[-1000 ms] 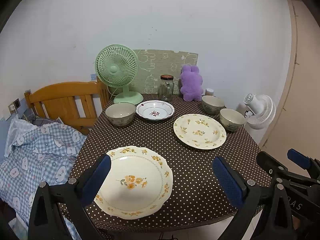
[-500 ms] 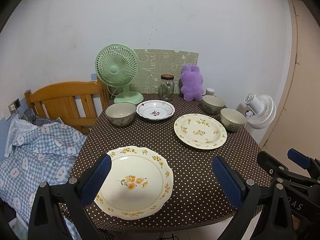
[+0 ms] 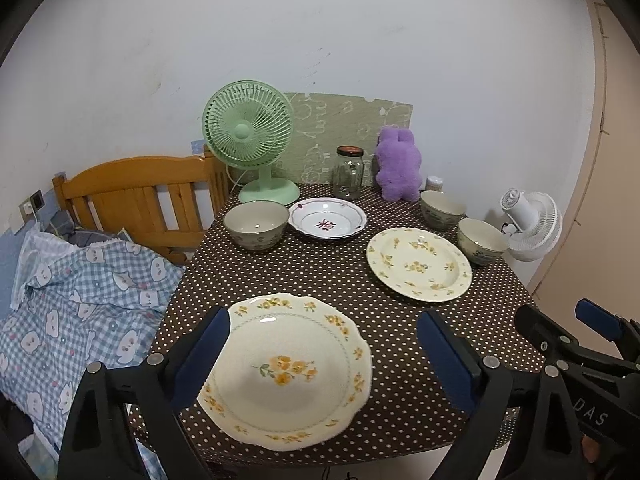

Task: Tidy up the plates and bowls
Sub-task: 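Grasp the rim of the nearest yellow-floral plate with the left tool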

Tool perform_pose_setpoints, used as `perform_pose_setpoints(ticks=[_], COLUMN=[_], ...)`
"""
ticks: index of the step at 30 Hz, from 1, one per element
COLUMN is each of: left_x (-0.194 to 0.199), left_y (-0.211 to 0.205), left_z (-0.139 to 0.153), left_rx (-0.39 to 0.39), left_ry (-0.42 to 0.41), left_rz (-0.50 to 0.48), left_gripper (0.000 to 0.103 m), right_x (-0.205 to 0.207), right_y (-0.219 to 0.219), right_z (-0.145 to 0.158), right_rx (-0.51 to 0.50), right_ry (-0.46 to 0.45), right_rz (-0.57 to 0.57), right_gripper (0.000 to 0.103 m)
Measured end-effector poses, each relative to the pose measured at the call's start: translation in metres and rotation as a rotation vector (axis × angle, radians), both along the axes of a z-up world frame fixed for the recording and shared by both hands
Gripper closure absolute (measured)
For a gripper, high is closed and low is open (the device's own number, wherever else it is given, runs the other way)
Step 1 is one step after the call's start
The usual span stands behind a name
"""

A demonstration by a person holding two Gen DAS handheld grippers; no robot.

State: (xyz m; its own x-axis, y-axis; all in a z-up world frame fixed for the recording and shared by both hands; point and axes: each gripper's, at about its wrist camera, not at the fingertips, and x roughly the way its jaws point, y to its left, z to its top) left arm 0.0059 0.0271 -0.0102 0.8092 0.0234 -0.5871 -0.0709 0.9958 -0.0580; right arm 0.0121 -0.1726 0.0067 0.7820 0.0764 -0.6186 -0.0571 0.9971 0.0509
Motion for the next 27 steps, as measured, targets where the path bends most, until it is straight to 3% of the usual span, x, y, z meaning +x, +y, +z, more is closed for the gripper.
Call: perform_pose_setpoints(ticks=[11,27], left_x=[0.026,0.063], left_y=[0.044,0.094], left_z=[-0.025,-0.092], left_rx=[0.009,0.01], left_ry=[0.076,0.224], left_rz=[0.009,0.042], left_gripper=[0.014,0.017], right_x=[0.027,0.07], right_y=[0.051,0.117], right_z=[-0.021,-0.089], right_rx=[0.008,-0.01], right_ry=[0.076,0.224], right_rz=[0.002,0.033], right_gripper=[0.015,0.021])
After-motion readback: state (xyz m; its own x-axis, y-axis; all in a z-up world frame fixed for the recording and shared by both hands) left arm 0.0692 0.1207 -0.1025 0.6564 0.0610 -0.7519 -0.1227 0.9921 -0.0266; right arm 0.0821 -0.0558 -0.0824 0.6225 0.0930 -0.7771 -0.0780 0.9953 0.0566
